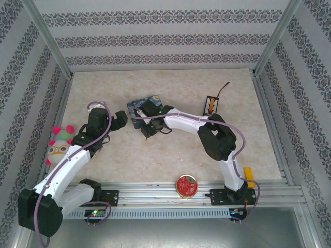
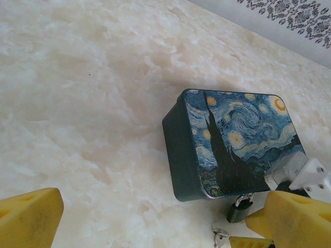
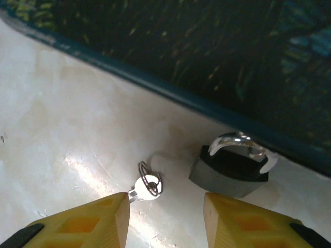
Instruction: Unlock the padlock with the key
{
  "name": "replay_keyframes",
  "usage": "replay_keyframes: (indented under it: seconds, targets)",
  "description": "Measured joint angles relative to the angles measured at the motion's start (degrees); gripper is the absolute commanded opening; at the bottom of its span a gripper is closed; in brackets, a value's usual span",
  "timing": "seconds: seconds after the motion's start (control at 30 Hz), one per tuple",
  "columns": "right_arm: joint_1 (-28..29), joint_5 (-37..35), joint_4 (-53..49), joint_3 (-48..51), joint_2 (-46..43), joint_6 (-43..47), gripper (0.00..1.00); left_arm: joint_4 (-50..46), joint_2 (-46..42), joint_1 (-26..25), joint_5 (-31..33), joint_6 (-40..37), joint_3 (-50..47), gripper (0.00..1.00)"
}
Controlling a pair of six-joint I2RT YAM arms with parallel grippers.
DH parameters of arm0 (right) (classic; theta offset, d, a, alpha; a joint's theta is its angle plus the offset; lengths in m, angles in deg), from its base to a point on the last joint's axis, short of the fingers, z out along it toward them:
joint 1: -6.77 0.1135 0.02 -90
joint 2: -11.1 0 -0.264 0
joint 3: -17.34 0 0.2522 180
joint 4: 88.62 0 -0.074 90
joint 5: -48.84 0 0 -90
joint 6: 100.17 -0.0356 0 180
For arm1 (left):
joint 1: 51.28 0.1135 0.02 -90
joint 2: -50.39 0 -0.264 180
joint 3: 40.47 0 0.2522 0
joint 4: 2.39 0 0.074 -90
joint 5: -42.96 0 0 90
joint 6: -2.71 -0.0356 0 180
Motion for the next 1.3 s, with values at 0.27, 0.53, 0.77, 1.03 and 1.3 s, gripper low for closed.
replay_keyframes:
  seconds: [0.27,0.53,0.77,1.03,1.3]
  targets:
    - [0.17,1.42,0.46,-1.51,1.77,0.02,0.41,0.0,0.0,0.0,0.17,0.0,0.0,0.99]
    - [0.17,1.42,0.5,-1.53,3.21,-0.02,0.36,0.0,0.0,0.0,0.15,0.0,0.0,0.99]
    - [0.59,1.38,0.57,-1.84,3.65,-0.44,0.18,0.0,0.0,0.04,0.15,0.0,-0.07,0.99]
    - [1.2,1.2,0.57,-1.42,3.1,-1.79,0.0,0.0,-0.09,0.37,-0.04,-0.02,-0.81,0.99]
    - [1.2,-0.15,-3.04,4.87,-9.05,-7.54,0.0,0.33,-2.23,0.37,-1.51,-0.76,-0.98,0.99]
